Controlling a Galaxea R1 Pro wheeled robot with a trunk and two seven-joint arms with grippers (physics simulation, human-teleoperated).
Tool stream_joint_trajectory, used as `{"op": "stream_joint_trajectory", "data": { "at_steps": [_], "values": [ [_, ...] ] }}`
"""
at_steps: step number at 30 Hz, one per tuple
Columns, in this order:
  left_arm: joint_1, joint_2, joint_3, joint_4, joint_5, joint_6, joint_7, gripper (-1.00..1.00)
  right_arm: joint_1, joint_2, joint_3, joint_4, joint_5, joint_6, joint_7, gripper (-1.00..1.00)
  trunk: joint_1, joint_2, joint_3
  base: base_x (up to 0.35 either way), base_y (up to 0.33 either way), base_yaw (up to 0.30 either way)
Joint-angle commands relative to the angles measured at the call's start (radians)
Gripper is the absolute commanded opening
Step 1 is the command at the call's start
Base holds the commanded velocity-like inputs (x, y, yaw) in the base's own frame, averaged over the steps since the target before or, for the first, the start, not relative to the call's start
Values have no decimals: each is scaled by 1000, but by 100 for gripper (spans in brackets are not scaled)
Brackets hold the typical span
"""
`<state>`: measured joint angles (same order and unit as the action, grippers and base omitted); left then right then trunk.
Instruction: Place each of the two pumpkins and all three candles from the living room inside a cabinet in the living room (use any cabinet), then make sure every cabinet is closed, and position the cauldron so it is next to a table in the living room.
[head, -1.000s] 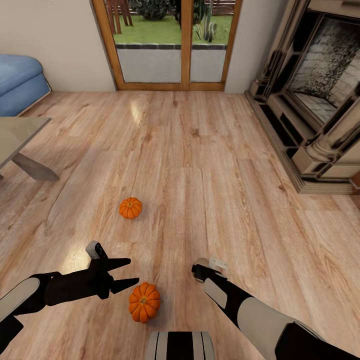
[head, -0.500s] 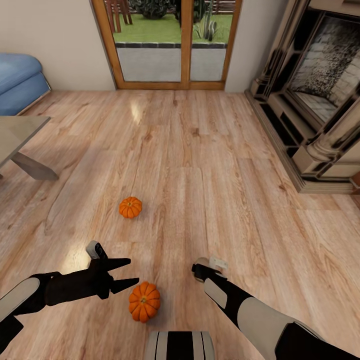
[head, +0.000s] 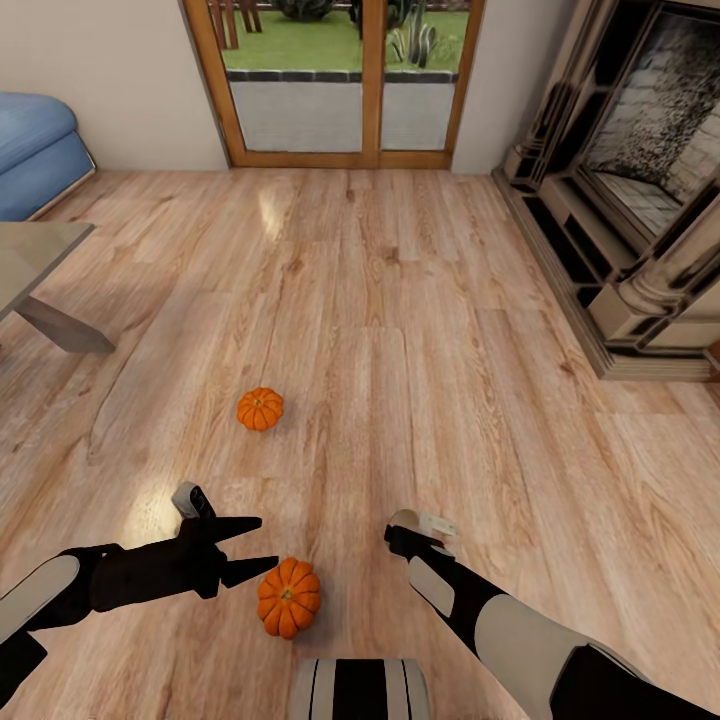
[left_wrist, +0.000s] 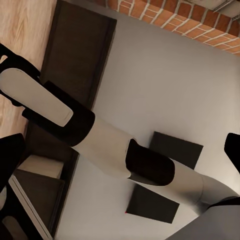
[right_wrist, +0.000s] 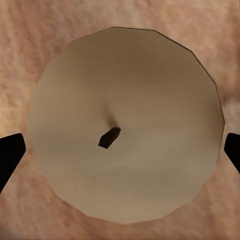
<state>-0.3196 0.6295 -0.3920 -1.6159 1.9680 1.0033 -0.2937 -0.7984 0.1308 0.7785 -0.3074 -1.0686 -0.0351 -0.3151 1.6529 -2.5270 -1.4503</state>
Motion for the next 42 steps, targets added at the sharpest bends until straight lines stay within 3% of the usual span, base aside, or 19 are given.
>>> {"op": "stream_joint_trajectory", "data": {
  "at_steps": [1, 38, 42],
  "values": [
    [-1, 1, -2, 1, -6, 0, -10, 100, -1, 0, 8, -1, -10, -4, -5, 100, 0, 0, -1, 0, 0, 0],
    [-1, 1, -2, 1, -6, 0, -10, 100, -1, 0, 8, -1, -10, -4, -5, 100, 1, -1, -12, 0, 0, 0],
    [-1, 1, -2, 1, -6, 0, -10, 100, -1, 0, 8, -1, -10, -3, -5, 100, 2, -2, -24, 0, 0, 0]
  ]
}}
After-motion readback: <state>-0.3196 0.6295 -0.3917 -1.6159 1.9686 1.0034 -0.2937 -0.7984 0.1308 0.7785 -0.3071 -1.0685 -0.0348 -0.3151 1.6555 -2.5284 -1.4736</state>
